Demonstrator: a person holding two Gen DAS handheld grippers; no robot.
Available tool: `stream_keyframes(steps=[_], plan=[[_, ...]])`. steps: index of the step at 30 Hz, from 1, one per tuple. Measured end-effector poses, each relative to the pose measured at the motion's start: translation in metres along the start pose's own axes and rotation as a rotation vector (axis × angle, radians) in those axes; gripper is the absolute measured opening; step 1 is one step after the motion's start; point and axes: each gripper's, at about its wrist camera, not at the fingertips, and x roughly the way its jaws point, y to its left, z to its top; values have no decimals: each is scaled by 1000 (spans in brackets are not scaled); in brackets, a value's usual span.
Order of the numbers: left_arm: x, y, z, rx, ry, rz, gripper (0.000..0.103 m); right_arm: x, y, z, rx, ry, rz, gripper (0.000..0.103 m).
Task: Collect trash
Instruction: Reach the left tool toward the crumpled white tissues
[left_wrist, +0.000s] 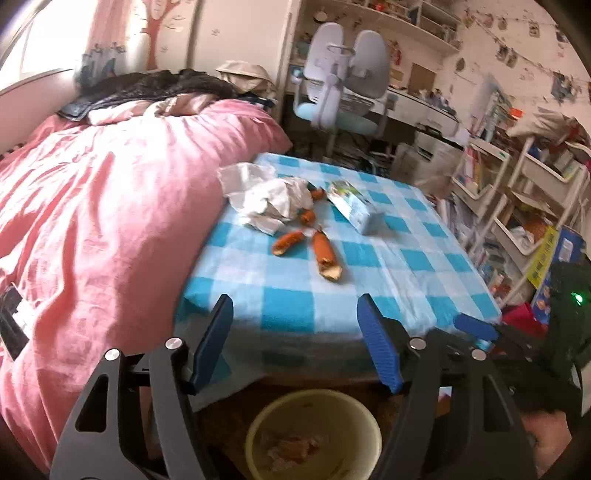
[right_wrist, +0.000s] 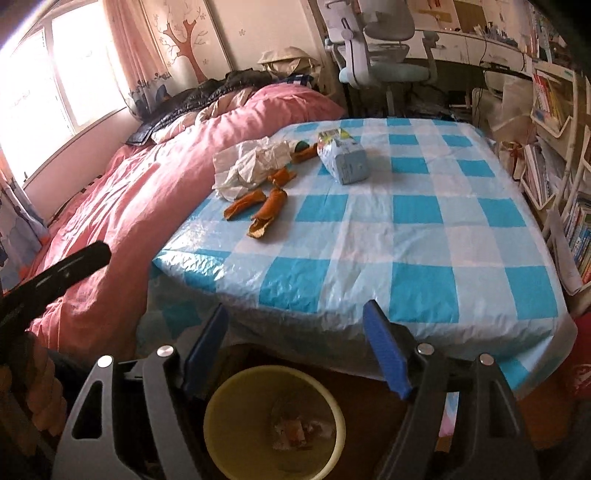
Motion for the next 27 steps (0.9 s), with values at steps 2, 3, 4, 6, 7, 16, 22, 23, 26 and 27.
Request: stream_keyframes(steps=[2, 3, 4, 6, 7, 16, 22, 23, 26, 27], plan=[[1, 4, 4, -16, -7, 11, 67, -1, 0, 1, 0, -9, 0, 73], [2, 6, 5, -24, -10, 16, 67, -1, 1, 1, -2, -12, -1, 73], [2, 8, 6, -35, -14, 19, 67, -1, 1, 1, -3, -12, -2, 73], [4, 11, 9, -50, -20, 22, 67, 0, 1, 1, -4, -10, -1, 73], [5, 12, 10, -53, -21, 21, 67, 0, 1, 1, -5, -9, -2, 73], [27, 13, 41, -49, -42, 24, 67, 3, 8, 8, -39, -2, 7, 73], [59, 15, 75, -34, -46, 41, 67, 25, 18, 29, -99, 43, 19, 73], [67, 17, 81, -47, -36, 34, 68, 29, 20, 33, -112, 49, 22, 73], [92, 19, 95, -64, -10, 22, 68, 48, 32, 51, -181, 83, 34, 73], [99, 17, 99, -62, -7, 22, 68, 55, 36, 56, -201, 93, 39, 73]])
